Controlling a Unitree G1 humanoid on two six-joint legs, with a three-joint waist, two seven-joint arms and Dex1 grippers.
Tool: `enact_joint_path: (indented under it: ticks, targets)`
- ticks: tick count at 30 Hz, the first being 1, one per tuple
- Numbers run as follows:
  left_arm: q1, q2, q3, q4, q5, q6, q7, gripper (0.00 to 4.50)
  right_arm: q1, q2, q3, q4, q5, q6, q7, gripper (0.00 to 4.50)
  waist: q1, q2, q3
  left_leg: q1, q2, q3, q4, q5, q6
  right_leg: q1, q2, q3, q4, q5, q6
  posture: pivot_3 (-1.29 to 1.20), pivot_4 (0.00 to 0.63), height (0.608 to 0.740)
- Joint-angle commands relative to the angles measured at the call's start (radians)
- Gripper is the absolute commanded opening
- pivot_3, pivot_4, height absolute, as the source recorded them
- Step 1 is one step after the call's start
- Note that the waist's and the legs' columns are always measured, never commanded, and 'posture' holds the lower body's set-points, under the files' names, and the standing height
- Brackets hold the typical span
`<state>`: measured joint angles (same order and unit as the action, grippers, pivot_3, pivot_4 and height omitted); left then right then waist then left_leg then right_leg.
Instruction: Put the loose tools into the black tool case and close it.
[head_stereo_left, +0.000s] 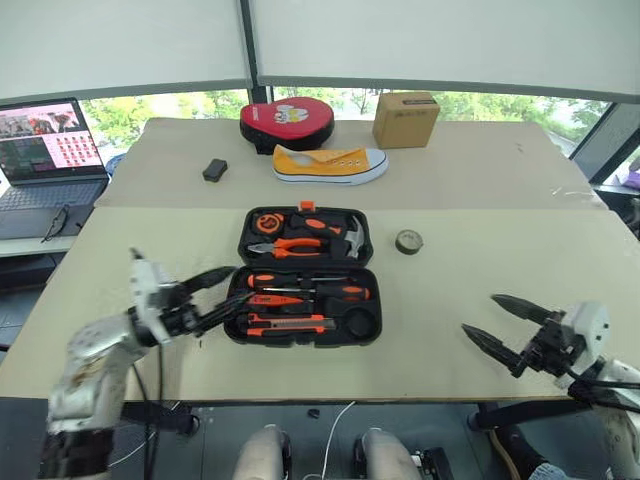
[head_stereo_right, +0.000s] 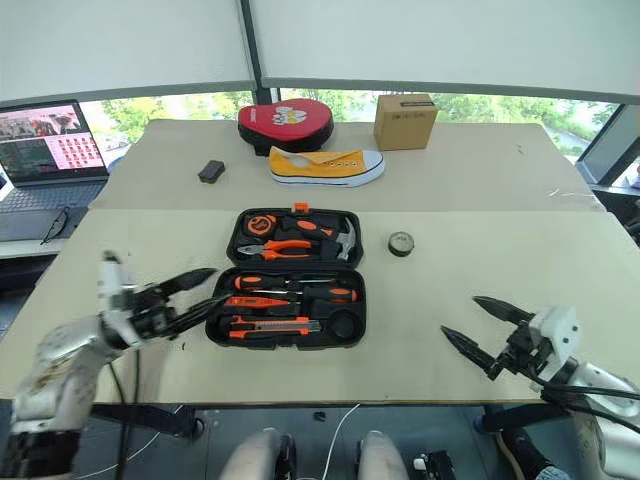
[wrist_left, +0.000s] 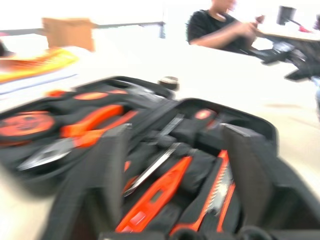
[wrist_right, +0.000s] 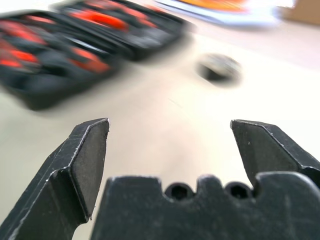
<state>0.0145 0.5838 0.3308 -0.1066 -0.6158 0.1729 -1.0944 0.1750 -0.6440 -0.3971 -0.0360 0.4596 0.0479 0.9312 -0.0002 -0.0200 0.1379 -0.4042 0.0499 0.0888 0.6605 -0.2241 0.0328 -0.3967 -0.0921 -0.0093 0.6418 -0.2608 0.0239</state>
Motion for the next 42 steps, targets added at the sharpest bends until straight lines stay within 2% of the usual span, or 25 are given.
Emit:
enact_joint_path:
  ticks: [1,6,9,13,19,24,30,31,33,35,37,42]
  targets:
    - [0.031,0.017,0.061,-0.015,-0.034,-0.011,-0.001,4.43,-0.105,-0.055,0.037,-0.019,-0.024,0.050,-0.018,4.50,-0.004,0.000,0.000,0.000,0.000,0.000,0.000,0.000,0.000,0.000,0.000,0.000,0.000,0.000,0.000,0.00,0.150,0.740]
    - [0.039,0.034,0.045,-0.058,-0.081,0.018,-0.056,4.43,-0.425,-0.162,0.248,0.097,-0.124,0.168,0.079,4.50,-0.012,-0.001,0.001,-0.001,0.000,0.000,0.000,0.000,0.000,-0.003,0.001,0.001,0.000,0.000,-0.002,0.00,0.150,0.740]
    - [0.011,0.029,0.012,-0.070,-0.063,0.008,-0.056,4.43,-0.659,-0.164,0.381,0.232,-0.199,0.232,0.132,4.50,-0.011,-0.001,0.001,-0.003,0.000,0.000,0.000,0.000,0.000,-0.005,0.002,0.000,0.000,0.000,-0.002,0.00,0.150,0.740]
    - [-0.044,0.001,-0.058,-0.085,-0.030,-0.016,-0.045,4.43,-0.986,-0.089,0.581,0.541,-0.379,0.250,0.175,4.50,-0.011,-0.001,0.002,-0.006,-0.001,0.001,0.000,0.000,0.000,-0.008,0.002,0.000,0.001,0.001,-0.002,0.00,0.150,0.740]
    - [-0.043,-0.020,-0.104,-0.099,-0.007,-0.041,-0.038,4.43,-1.214,0.026,0.714,0.907,-0.543,0.122,0.177,4.50,-0.011,-0.001,0.002,-0.010,-0.001,0.002,0.000,0.000,0.000,-0.010,0.001,-0.001,0.000,0.001,-0.001,0.00,0.150,0.740]
    - [-0.001,-0.020,-0.104,-0.126,-0.008,-0.050,-0.026,4.50,-1.304,0.085,0.743,1.095,-0.619,0.025,0.154,3.15,-0.015,-0.001,0.002,-0.012,-0.001,0.002,0.000,0.000,0.000,-0.012,0.001,-0.001,0.000,0.001,-0.001,0.00,0.150,0.740]
    - [0.011,-0.009,-0.099,-0.128,-0.003,-0.066,-0.031,4.50,-1.345,0.115,0.719,1.180,-0.644,-0.070,0.168,0.98,-0.016,-0.001,0.002,-0.011,-0.001,0.002,0.000,0.000,0.000,-0.012,0.001,-0.001,0.001,0.001,-0.001,0.00,0.150,0.740]
    - [0.012,-0.006,-0.099,-0.127,-0.002,-0.069,-0.034,4.50,-1.347,0.117,0.712,1.184,-0.641,-0.082,0.174,0.73,-0.015,-0.001,0.002,-0.011,-0.001,0.002,0.000,0.000,0.000,-0.012,0.001,-0.001,0.001,0.001,-0.001,0.00,0.150,0.740]
    - [0.018,0.014,-0.092,-0.125,-0.007,-0.075,-0.062,4.50,-1.348,0.110,0.688,1.142,-0.597,-0.084,0.293,0.05,-0.016,0.000,0.002,-0.011,-0.001,0.002,0.000,0.000,0.000,-0.012,0.001,-0.001,0.001,0.001,-0.001,0.00,0.150,0.740]
    - [0.035,0.046,-0.085,-0.124,0.000,-0.097,-0.109,4.50,-1.330,0.107,0.646,1.013,-0.489,-0.028,0.493,0.05,-0.016,0.000,0.003,-0.011,0.000,0.002,0.000,0.000,0.000,-0.012,0.001,-0.001,0.001,0.001,-0.001,0.00,0.150,0.740]
    - [0.063,0.081,-0.085,-0.115,0.016,-0.129,-0.164,4.50,-1.264,0.087,0.642,0.771,-0.363,0.137,0.645,0.05,-0.018,0.003,0.005,-0.011,0.000,0.002,0.000,0.000,0.000,-0.013,0.001,-0.001,0.001,0.001,-0.001,0.00,0.150,0.740]
    - [0.123,0.121,-0.089,-0.101,0.027,-0.180,-0.243,4.50,-1.061,-0.021,0.728,0.197,-0.162,0.501,0.683,0.05,-0.012,0.003,0.005,-0.011,0.002,-0.001,-0.001,-0.001,-0.001,-0.013,0.000,-0.004,0.002,0.001,-0.001,0.00,0.150,0.740]
